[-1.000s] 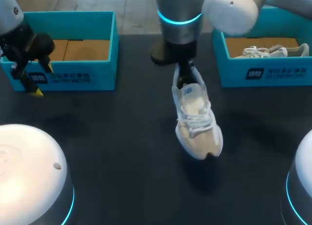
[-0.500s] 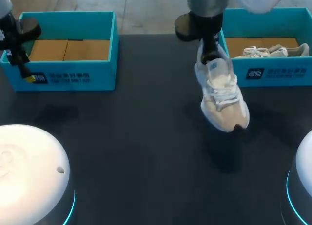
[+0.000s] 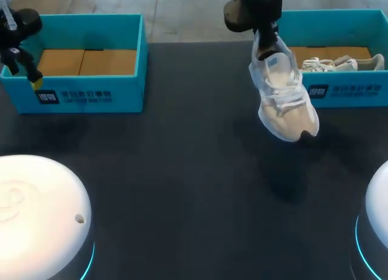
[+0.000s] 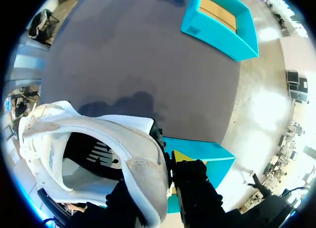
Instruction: Take the shoe out of the shoebox, open the shoe tongue, remove and reinsert the insole, then place the shoe into the shoebox
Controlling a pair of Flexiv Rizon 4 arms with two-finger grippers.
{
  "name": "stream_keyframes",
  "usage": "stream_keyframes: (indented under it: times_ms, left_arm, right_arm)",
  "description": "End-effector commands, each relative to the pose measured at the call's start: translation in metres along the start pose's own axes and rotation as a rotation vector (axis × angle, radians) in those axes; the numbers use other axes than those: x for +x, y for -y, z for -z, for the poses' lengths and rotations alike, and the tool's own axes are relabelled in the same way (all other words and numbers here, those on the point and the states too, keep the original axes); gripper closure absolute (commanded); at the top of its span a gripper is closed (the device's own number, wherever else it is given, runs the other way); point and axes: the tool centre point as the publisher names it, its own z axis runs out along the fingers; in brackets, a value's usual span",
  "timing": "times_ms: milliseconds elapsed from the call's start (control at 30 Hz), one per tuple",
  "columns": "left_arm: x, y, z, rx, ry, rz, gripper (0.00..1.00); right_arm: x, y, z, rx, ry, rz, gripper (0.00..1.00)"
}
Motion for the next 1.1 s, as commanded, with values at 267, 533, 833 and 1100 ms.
stream_keyframes:
  times_ms: [267, 533, 833, 1100]
  left_arm:
    - [0.000, 0.003, 0.001, -0.012, 0.001, -0.003, 0.00]
    - [-0.013, 0.010, -0.005, -0.059, -0.068, 0.209, 0.00]
    - [-0.030, 0.011, -0.001, -0.086, -0.054, 0.407, 0.00]
    - [-0.034, 0.010, 0.009, -0.002, 0.019, 0.544, 0.00]
  right_arm:
    - [-0.001, 0.000, 0.001, 0.001, -0.003, 0.001, 1.00]
    - [-0.014, 0.021, -0.002, 0.038, -0.062, -0.027, 1.00]
    - [-0.049, 0.068, 0.003, 0.092, -0.068, -0.060, 1.00]
    - [-0.074, 0.103, 0.003, 0.111, -0.069, -0.088, 1.00]
